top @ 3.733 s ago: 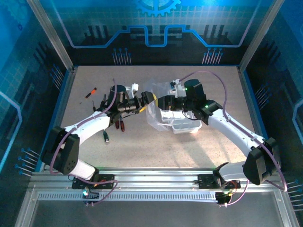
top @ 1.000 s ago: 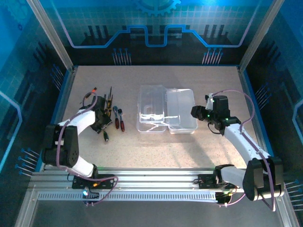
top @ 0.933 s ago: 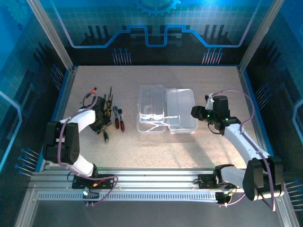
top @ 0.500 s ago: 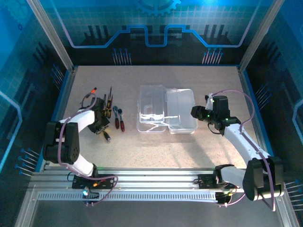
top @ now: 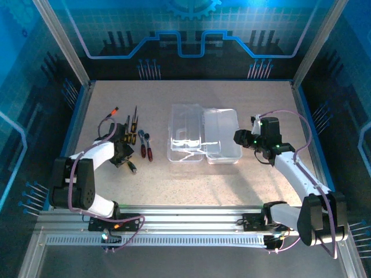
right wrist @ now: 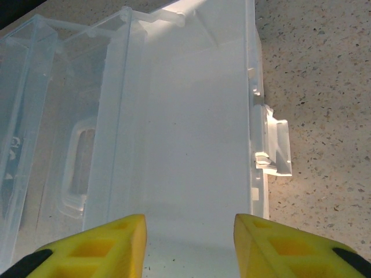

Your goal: Pack the tool kit

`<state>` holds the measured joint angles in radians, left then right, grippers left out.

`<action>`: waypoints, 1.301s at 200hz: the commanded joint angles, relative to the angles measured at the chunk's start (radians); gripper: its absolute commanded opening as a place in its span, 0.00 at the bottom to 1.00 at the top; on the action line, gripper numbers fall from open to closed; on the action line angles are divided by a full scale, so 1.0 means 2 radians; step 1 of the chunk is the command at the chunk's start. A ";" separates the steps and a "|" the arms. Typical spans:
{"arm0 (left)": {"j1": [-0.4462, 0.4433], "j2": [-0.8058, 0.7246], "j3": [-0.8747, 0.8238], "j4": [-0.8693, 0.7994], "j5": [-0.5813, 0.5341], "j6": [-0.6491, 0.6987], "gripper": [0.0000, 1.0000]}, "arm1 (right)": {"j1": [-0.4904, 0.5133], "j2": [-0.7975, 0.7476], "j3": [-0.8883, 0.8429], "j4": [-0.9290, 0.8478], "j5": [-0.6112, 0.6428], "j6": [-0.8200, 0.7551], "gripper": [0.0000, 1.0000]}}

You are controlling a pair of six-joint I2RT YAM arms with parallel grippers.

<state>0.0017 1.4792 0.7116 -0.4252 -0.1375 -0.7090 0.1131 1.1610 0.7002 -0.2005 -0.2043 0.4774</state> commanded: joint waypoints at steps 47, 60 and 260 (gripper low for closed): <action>-0.037 -0.048 -0.021 -0.033 0.060 -0.017 0.00 | 0.010 -0.011 0.009 0.004 -0.013 -0.002 0.44; -0.041 -0.056 -0.020 -0.036 0.059 -0.016 0.00 | 0.012 -0.010 0.009 0.004 -0.013 -0.002 0.44; -0.057 0.007 0.046 -0.090 0.029 0.011 0.44 | 0.016 -0.015 0.008 0.004 -0.014 -0.006 0.44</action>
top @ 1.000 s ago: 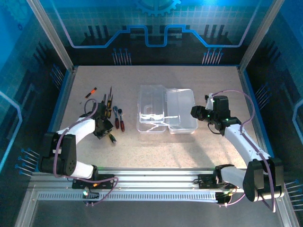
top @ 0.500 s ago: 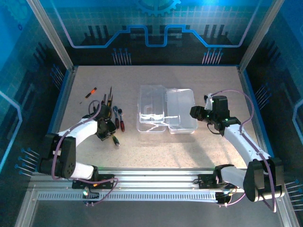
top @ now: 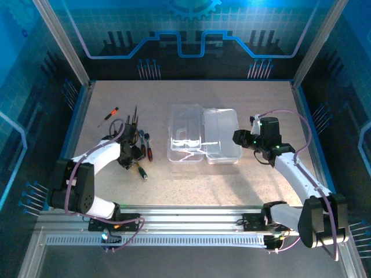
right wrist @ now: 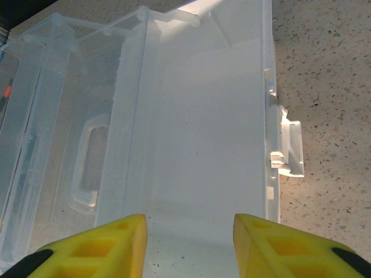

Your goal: Pack the tool kit

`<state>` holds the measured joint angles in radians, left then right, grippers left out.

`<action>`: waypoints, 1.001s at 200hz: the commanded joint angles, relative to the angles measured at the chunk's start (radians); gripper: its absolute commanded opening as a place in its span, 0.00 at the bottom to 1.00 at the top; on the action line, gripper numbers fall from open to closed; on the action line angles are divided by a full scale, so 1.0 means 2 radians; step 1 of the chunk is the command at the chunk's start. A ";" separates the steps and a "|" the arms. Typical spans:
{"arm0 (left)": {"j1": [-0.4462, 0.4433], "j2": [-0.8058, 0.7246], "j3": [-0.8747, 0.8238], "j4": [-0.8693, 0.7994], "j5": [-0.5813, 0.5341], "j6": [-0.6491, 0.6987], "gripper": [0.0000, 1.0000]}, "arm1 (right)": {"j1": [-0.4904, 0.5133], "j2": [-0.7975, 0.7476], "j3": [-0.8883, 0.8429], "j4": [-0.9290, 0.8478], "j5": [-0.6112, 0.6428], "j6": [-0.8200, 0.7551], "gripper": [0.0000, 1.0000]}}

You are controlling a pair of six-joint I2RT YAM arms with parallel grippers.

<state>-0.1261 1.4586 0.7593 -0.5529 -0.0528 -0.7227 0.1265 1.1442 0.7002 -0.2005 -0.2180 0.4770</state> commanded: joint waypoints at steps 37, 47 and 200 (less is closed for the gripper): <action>0.012 0.059 0.030 -0.012 -0.012 0.022 0.38 | 0.008 -0.009 0.008 0.004 -0.008 -0.006 0.44; 0.011 0.068 0.031 -0.010 -0.017 0.022 0.35 | 0.009 -0.011 0.007 0.004 -0.008 -0.007 0.44; 0.010 -0.121 0.055 -0.067 -0.018 0.060 0.00 | 0.049 -0.032 0.013 0.013 -0.028 0.000 0.44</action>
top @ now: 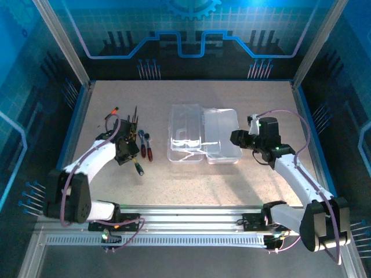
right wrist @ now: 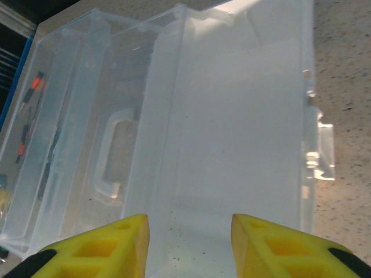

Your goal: Pack the tool kit

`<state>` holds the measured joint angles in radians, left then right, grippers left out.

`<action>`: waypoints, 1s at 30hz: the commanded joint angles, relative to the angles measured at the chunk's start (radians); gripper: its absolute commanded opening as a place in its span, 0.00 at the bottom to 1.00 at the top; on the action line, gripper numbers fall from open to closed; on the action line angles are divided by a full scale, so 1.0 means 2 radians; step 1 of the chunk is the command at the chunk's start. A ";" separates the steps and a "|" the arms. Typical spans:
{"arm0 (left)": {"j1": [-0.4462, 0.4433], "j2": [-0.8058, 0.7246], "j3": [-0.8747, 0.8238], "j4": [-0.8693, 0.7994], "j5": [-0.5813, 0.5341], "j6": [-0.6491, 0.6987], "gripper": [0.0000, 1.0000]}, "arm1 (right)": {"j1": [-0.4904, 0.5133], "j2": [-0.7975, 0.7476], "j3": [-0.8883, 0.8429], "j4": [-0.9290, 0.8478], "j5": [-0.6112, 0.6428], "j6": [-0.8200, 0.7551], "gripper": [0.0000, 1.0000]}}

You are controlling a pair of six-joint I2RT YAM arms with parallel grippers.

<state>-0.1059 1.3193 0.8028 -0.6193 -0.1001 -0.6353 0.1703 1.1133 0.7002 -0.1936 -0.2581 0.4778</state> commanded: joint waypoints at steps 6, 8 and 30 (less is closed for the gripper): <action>-0.026 -0.075 0.099 -0.051 0.017 0.013 0.00 | 0.082 -0.022 0.061 -0.029 0.005 -0.020 0.52; -0.051 -0.070 0.129 -0.048 0.013 0.010 0.00 | 0.114 -0.017 0.083 -0.042 0.014 -0.030 0.56; -0.202 0.017 0.220 0.080 0.057 -0.062 0.00 | 0.274 0.190 0.201 0.091 -0.098 0.071 0.70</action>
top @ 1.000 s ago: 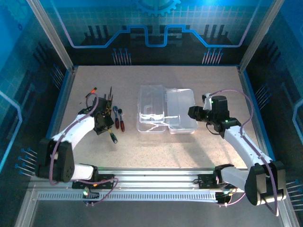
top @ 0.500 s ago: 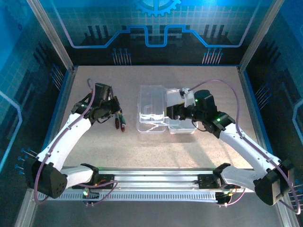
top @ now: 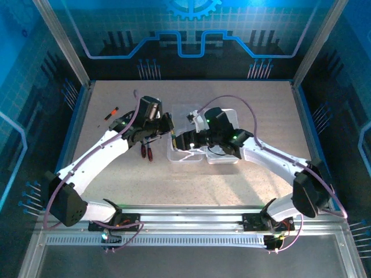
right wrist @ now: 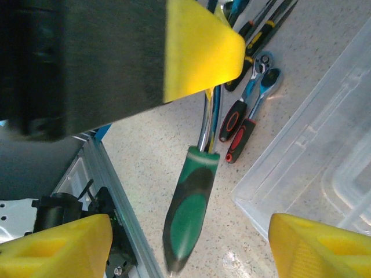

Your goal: Pack the tool kit

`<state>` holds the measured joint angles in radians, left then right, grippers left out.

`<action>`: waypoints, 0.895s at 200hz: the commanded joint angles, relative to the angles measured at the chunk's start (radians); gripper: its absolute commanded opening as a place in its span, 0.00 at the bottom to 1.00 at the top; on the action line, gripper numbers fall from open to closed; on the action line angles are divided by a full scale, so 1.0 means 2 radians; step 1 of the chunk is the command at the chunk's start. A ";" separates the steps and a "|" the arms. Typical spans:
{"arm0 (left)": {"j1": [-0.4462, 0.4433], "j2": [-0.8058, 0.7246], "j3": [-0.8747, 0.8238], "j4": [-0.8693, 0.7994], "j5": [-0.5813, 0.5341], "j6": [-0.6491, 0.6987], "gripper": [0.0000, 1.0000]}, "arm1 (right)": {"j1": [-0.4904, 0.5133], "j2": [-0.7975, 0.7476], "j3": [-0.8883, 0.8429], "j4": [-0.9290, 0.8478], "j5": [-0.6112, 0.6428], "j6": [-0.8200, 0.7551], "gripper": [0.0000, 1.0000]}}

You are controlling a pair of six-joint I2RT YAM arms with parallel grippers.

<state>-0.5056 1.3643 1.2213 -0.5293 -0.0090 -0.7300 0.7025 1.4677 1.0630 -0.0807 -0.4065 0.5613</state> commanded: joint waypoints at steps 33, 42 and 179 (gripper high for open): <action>-0.003 -0.011 0.002 0.041 0.018 -0.018 0.00 | 0.009 0.036 0.024 0.051 -0.023 0.046 0.59; -0.003 -0.011 -0.001 0.042 0.019 -0.020 0.00 | 0.009 0.038 0.024 0.054 -0.020 0.049 0.54; 0.001 -0.160 -0.077 0.075 -0.097 0.014 0.99 | -0.021 -0.038 -0.038 0.033 0.027 0.041 0.11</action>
<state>-0.5068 1.1210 1.1072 -0.3870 -0.0795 -0.7506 0.6960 1.4769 1.0126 -0.0166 -0.3748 0.6807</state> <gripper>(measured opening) 0.992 0.183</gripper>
